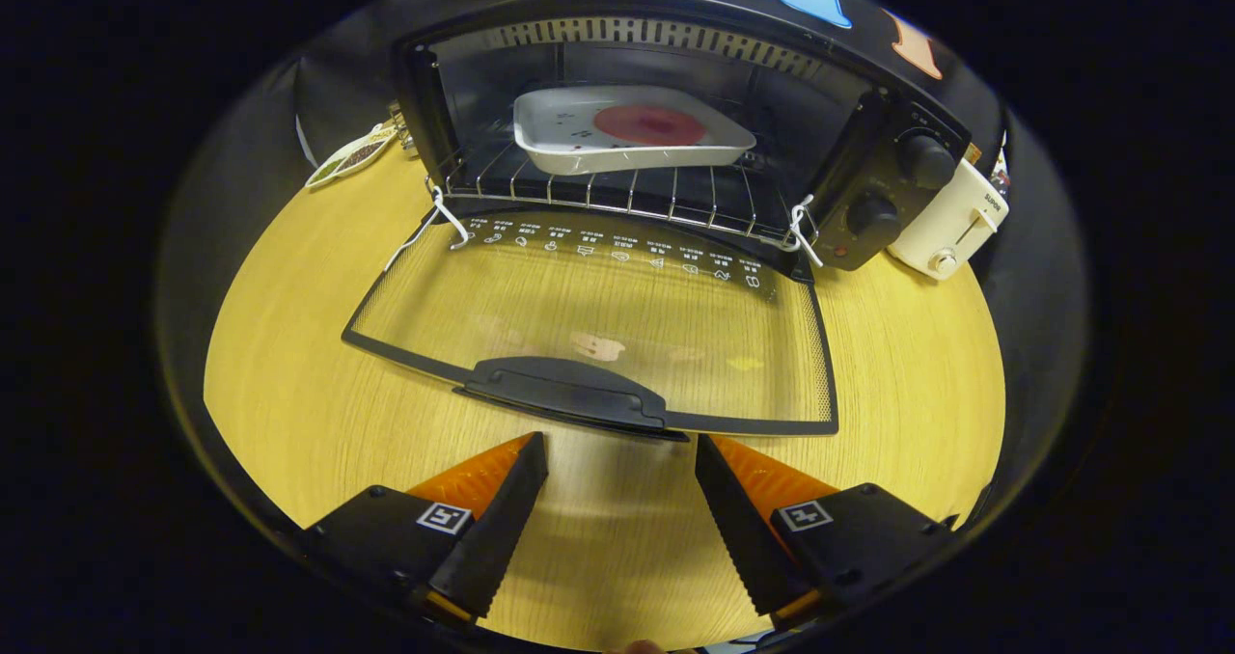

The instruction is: Open the toaster oven, put the food inside, and close the toaster oven door.

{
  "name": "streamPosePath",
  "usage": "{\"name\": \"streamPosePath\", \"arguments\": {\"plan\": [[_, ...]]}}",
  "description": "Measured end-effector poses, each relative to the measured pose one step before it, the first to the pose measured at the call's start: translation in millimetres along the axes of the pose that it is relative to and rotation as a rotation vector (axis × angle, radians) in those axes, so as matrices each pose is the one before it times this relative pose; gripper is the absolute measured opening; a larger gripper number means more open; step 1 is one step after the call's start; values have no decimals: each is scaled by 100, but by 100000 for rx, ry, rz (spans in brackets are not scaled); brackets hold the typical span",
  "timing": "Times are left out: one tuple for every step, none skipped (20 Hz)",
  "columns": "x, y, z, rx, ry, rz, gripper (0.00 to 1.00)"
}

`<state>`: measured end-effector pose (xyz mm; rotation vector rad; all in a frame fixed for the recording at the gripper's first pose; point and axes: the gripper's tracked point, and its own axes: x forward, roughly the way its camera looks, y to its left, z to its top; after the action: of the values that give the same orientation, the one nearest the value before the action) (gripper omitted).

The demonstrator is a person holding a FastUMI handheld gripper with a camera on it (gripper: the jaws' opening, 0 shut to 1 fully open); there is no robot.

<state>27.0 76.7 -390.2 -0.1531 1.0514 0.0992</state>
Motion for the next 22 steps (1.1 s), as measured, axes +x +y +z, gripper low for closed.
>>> {"name": "streamPosePath", "arguments": {"plan": [[188, 143, 188, 1263, -157, 573, 99], [257, 267, 292, 1577, -269, 866, 99], [-16, 54, -61, 1629, 1016, 79, 99], [8, 40, 12, 863, 430, 1, 99], [4, 9, 65, -93, 14, 215, 98], [-150, -22, 17, 141, 447, 171, 99], [-148, 42, 45, 716, 194, 218, 99], [-286, 35, 101, 837, -10, 108, 99], [-399, 10, 44, 163, -76, -26, 99], [-576, 21, 188, -632, -235, -220, 99], [-507, -23, 206, -416, -530, -238, 99], [-569, 18, 115, -67, -450, -240, 99], [-713, 13, 232, 590, -890, -77, 99], [-627, 28, 173, 926, -360, 20, 99], [-903, 54, 480, 758, -1712, 29, 99], [-802, -25, 615, -41, -2756, 116, 99], [-872, 69, 851, -474, -4581, -11, 99], [-790, -9, 1091, -591, -4631, -230, 99], [-962, -35, 1503, -7, -5592, -479, 99], [-745, 96, 1233, 1119, -3862, 449, 99], [-835, 510, 1493, 1556, -4071, 2330, 99], [-759, 260, 1334, 1120, -3312, 1126, 99]]}}
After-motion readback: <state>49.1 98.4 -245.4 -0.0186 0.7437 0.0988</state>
